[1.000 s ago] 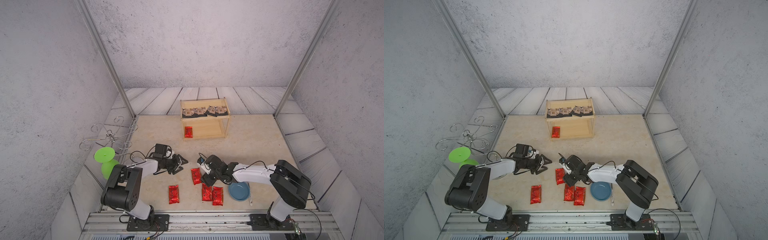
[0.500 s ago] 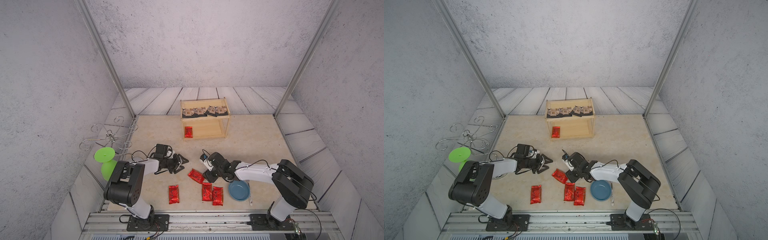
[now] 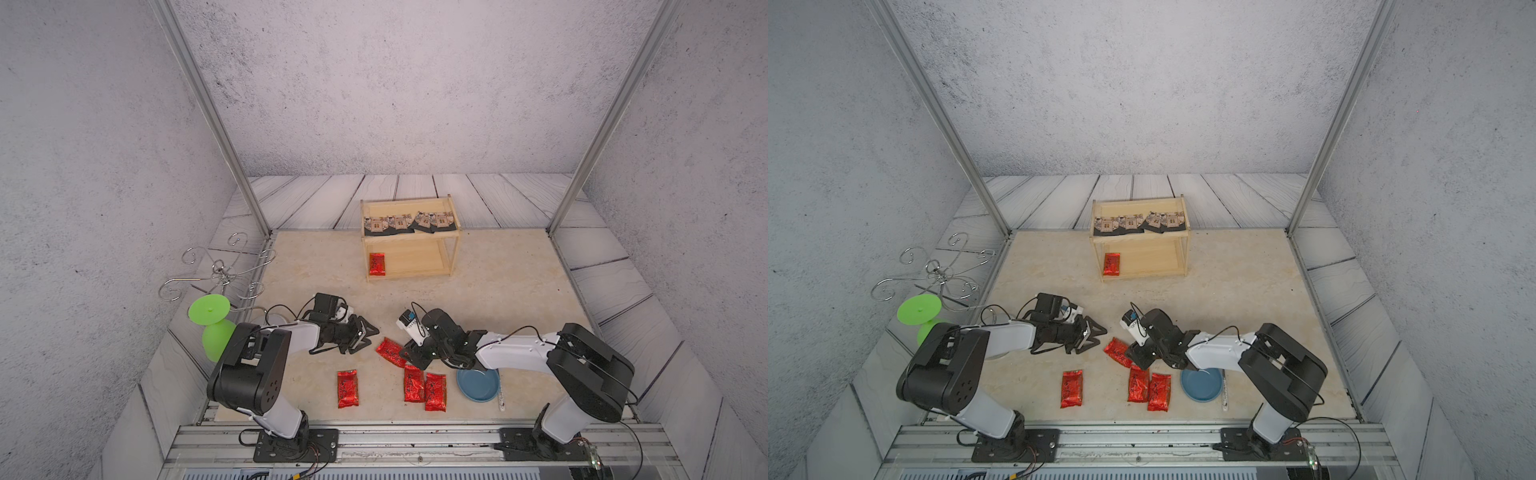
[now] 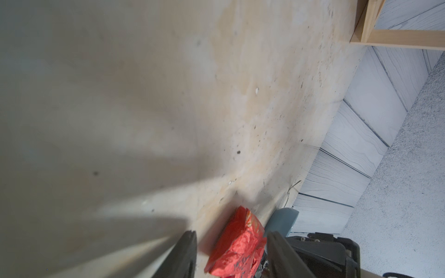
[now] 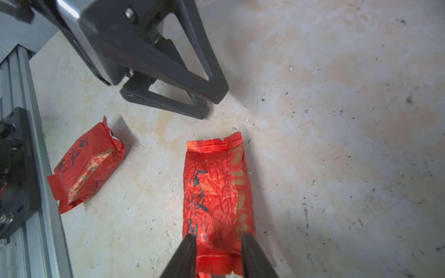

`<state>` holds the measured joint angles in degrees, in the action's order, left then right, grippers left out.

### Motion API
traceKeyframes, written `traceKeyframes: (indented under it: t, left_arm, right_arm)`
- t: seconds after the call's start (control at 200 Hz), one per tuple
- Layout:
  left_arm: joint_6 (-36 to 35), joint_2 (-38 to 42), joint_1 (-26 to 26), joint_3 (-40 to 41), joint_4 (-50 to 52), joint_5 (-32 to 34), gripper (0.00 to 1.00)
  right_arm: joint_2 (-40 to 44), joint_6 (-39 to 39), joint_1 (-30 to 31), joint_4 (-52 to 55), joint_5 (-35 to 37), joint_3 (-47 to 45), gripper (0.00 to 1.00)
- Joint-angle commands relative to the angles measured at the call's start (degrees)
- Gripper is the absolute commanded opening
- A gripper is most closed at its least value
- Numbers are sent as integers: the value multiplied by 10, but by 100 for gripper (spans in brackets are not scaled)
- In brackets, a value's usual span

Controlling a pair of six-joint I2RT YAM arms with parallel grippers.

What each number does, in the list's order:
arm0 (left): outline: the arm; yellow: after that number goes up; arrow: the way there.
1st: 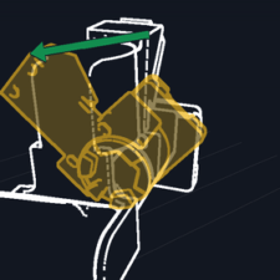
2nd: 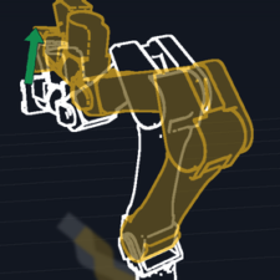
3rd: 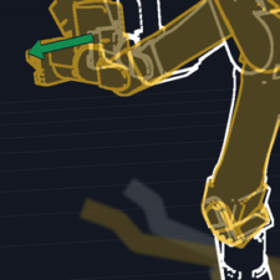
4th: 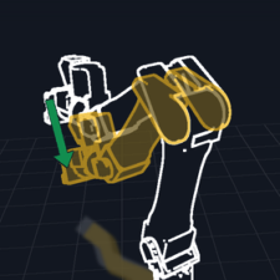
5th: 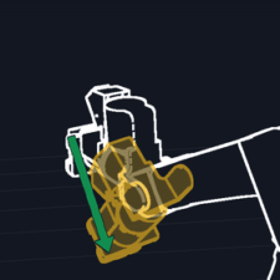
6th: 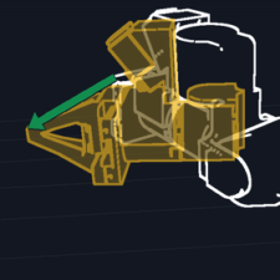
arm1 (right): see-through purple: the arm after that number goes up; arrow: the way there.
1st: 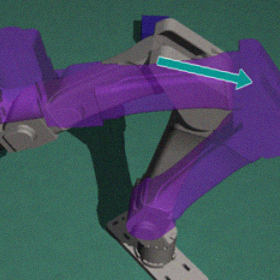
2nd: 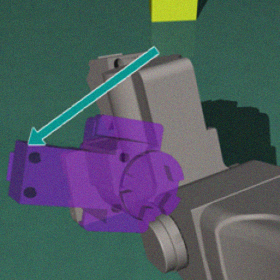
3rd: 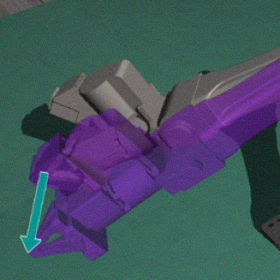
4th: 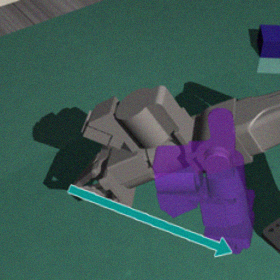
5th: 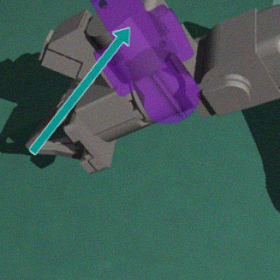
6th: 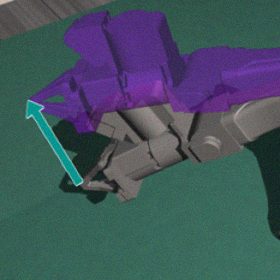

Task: Place the tea bags on the shelf by color
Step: Pick up the tea bag from the center of the board.

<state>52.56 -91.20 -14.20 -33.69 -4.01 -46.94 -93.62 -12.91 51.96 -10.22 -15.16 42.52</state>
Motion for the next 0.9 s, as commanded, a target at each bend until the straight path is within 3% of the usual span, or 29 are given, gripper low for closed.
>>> traceKeyframes:
  t: [0.0,0.135,0.32,0.57,0.691,0.891]
  left_arm:
    - [-14,-15,-18,-4,1,-17,52]
    - [-18,-14,-25,-9,9,-20,50]
    - [-31,6,-25,-8,30,-12,40]
    - [-43,52,-25,-7,56,1,39]
    - [-56,72,-25,-7,75,8,40]
    - [-99,69,-27,-27,154,38,51]
  right_arm:
    - [-18,-7,3,-18,-14,-5,36]
    - [-36,-7,2,-23,-13,-8,36]
    - [-30,-7,1,-21,1,-14,36]
    - [-28,-11,1,-13,0,-7,36]
    - [-29,-14,1,-10,0,-4,36]
    - [-28,-16,1,-8,0,-1,36]
